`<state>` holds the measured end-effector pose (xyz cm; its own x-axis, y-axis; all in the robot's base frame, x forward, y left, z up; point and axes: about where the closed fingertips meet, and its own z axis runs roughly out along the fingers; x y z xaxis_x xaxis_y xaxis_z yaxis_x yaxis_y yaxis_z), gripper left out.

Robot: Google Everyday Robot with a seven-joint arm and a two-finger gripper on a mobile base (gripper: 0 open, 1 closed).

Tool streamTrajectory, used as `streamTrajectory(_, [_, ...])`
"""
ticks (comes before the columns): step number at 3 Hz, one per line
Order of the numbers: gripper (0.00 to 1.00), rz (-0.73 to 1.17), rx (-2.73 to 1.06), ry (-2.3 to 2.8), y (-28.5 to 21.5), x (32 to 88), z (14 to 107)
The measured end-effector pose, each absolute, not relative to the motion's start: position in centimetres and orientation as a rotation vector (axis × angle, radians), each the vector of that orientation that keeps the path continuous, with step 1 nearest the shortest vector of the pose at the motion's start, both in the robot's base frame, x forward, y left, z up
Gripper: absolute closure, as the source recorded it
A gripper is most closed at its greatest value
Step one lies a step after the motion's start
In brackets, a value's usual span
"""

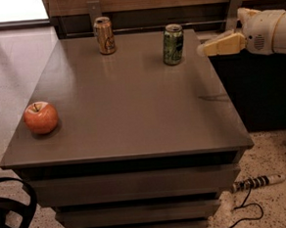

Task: Move green can near apple

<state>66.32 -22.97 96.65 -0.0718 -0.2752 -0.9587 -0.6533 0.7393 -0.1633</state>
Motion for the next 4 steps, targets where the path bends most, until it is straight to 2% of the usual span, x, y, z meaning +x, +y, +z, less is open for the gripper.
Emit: streamTrajectory(4, [0.0,0.482,-0.766,1.682,-17.5,78.5,89.8])
